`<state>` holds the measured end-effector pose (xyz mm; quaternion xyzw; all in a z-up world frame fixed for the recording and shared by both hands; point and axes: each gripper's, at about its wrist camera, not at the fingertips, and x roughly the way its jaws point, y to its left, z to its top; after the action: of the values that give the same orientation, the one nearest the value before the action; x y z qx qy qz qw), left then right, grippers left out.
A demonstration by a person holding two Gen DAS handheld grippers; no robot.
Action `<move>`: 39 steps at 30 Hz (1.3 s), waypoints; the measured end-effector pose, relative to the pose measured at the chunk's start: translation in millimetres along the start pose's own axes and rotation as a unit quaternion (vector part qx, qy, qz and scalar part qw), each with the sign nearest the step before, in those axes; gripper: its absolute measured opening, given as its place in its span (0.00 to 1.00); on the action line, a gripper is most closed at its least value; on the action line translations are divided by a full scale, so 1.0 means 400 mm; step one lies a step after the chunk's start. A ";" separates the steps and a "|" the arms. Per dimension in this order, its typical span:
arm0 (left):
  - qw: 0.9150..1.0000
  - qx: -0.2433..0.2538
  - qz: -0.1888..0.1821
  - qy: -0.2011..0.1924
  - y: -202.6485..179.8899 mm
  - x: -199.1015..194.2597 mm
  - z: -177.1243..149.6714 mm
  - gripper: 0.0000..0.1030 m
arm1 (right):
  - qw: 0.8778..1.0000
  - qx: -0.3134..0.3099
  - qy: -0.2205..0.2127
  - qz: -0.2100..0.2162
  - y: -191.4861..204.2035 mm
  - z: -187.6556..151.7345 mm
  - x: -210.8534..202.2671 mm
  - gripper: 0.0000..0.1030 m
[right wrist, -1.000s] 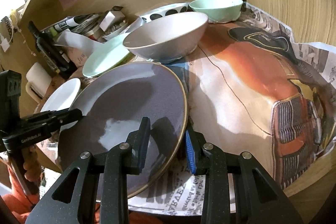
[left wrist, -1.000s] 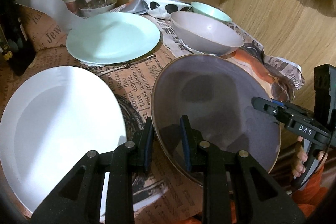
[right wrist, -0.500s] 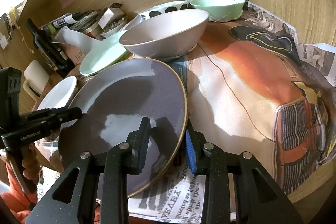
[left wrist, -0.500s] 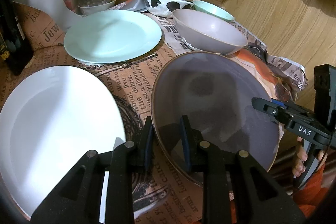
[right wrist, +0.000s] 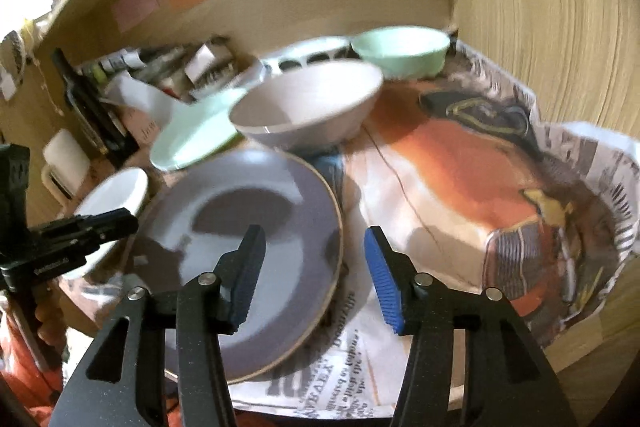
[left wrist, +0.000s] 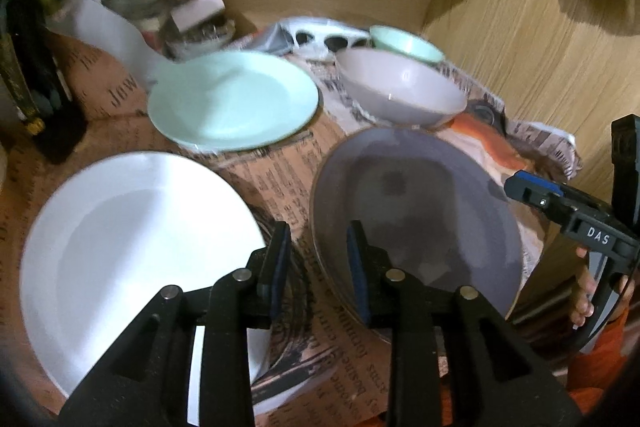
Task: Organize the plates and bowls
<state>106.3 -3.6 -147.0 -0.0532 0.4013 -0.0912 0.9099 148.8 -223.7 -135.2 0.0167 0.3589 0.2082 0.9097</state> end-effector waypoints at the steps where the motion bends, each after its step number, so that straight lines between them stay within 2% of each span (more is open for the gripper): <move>1: 1.000 0.001 0.004 -0.014 0.001 -0.021 0.003 0.37 | 1.000 -0.003 -0.008 0.001 0.007 0.006 -0.012 0.49; 3: 0.999 0.003 0.010 -0.034 0.004 -0.050 0.006 0.47 | 1.000 -0.011 -0.023 0.005 0.023 0.016 -0.029 0.56; 8: 0.996 0.005 0.033 -0.082 0.019 -0.128 0.011 0.69 | 0.998 -0.037 -0.051 0.019 0.077 0.035 -0.055 0.61; 11: 0.993 0.004 0.051 -0.103 0.038 -0.163 0.007 0.77 | 0.997 -0.048 -0.058 0.035 0.110 0.044 -0.055 0.69; 14: 0.991 0.002 0.070 -0.117 0.065 -0.191 -0.005 0.82 | 0.995 -0.062 -0.061 0.047 0.147 0.052 -0.045 0.72; 19: 0.988 -0.008 0.096 -0.120 0.125 -0.219 -0.034 0.84 | 0.993 -0.084 -0.047 0.061 0.210 0.064 -0.009 0.73; 27: 0.986 -0.043 0.130 -0.096 0.251 -0.226 -0.078 0.84 | 0.990 -0.113 -0.028 0.074 0.305 0.071 0.059 0.73; 39: 0.984 -0.098 0.133 -0.060 0.404 -0.214 -0.147 0.84 | 0.987 -0.135 0.029 0.082 0.434 0.058 0.178 0.73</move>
<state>26.3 171.0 -152.4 -0.0938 0.3562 0.0742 0.9267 147.2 -34.6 -132.7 -0.0829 0.3508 0.3292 0.8727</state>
